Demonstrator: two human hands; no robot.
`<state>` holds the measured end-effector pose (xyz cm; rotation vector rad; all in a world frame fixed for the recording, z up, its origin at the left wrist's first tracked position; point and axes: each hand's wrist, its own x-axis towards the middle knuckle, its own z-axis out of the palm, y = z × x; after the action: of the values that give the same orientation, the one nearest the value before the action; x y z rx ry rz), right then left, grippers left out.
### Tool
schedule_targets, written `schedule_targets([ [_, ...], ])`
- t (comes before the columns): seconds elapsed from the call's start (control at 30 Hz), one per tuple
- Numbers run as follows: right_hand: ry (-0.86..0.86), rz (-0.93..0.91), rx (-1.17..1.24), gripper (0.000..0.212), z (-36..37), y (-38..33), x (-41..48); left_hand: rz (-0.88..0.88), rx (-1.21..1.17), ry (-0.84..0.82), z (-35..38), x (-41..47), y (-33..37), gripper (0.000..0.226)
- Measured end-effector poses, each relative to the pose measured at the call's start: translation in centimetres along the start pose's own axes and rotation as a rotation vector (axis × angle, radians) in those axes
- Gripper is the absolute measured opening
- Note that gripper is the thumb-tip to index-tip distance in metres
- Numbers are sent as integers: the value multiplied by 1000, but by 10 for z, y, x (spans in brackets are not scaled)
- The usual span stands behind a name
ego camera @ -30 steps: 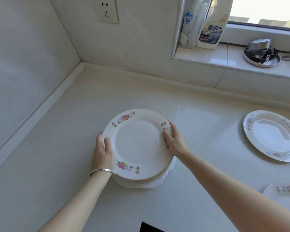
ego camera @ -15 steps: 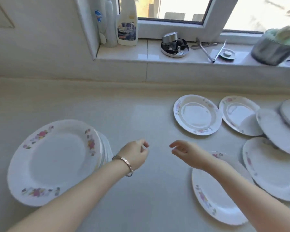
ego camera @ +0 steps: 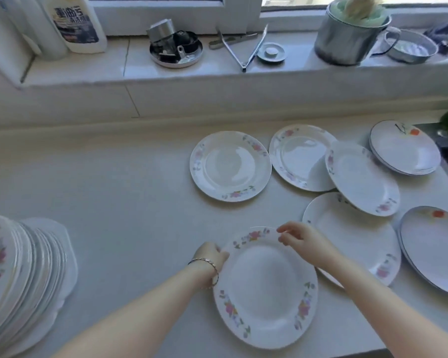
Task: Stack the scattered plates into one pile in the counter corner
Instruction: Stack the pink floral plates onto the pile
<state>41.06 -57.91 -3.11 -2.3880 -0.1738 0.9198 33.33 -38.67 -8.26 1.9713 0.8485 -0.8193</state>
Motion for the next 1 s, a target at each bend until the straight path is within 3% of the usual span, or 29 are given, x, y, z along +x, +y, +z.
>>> schedule_targets([
  [0.17,156,9,329,22,-5,-7,35,117,-55,102,-12,-10,4,35],
  [0.27,205,147,627,25,-9,-16,67,139,-175,208,-33,-17,-2,32],
  [0.37,80,370,793,26,-3,-26,96,141,-295,344,-63,-25,-14,30],
  [0.47,-34,440,1000,34,10,-47,110,147,-446,494,-95,-38,-27,27],
  [0.53,-17,470,1174,32,19,-63,112,148,-528,584,-112,-45,-34,26],
  [0.6,71,480,1195,26,26,-72,115,137,-581,643,-125,-50,-41,21],
  [0.8,204,448,1243,37,30,-86,113,73,-638,763,-142,-60,-68,24],
  [1.0,374,313,1153,34,27,-103,81,7,-672,832,-166,-83,-92,17],
])
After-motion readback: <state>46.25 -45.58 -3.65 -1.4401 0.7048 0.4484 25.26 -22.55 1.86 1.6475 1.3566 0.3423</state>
